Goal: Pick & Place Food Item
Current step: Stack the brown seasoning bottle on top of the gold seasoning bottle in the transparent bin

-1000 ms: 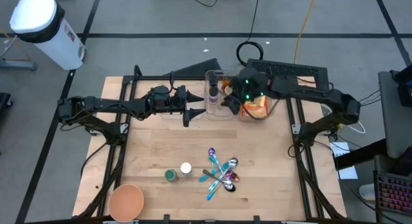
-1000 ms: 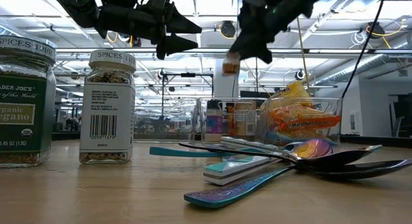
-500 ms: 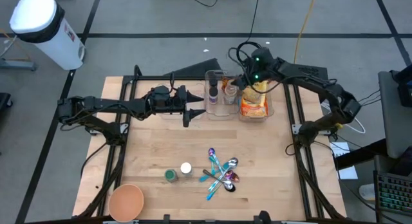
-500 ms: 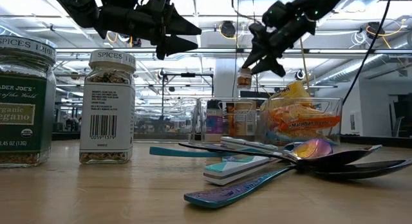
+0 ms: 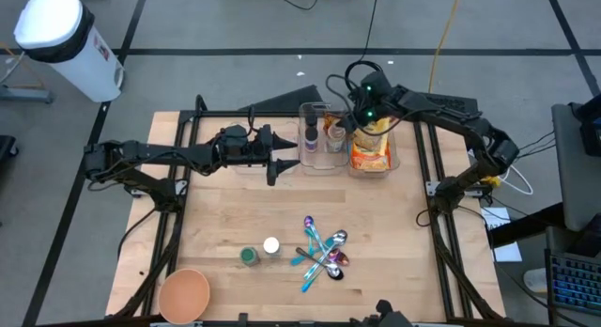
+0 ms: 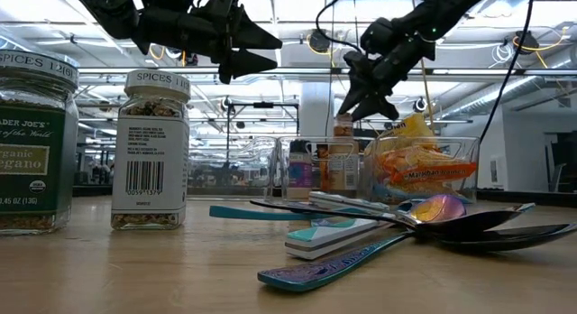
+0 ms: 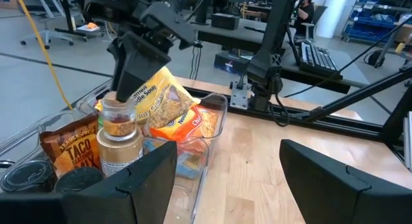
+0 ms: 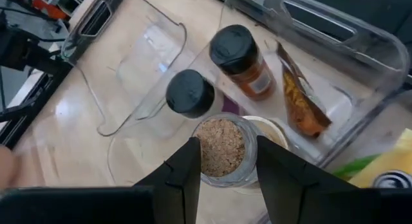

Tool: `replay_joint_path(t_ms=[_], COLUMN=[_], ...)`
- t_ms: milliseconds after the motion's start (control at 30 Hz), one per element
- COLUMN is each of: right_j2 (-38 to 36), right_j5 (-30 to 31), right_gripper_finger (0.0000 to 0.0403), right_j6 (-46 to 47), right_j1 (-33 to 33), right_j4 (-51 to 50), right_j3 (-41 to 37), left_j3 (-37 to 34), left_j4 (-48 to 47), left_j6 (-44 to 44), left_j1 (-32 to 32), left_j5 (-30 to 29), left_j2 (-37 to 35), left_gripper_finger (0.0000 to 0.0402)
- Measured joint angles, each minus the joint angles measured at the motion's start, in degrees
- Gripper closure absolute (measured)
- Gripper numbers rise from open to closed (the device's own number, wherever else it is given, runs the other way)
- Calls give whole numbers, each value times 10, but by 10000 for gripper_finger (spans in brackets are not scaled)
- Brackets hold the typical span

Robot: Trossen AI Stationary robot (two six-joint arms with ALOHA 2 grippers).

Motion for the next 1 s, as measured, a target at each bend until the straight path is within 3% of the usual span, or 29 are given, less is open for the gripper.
replay_joint_path(t_ms=[500,733,1000], right_j2=[0,-1,-1], right_j5=[-1,-3,-4], right_gripper_finger=[288,219,207], right_j6=[-8,-8,-8], right_j1=[-3,-3,-1], right_j4=[-12,19,43], right_j3=[0,-22,-34], left_j3=[0,0,0], left_j4=[0,0,0], left_j6=[0,0,0], left_j1=[0,0,0], left_j5=[0,0,0], left_j2=[0,0,0], left_gripper_finger=[119,119,119])
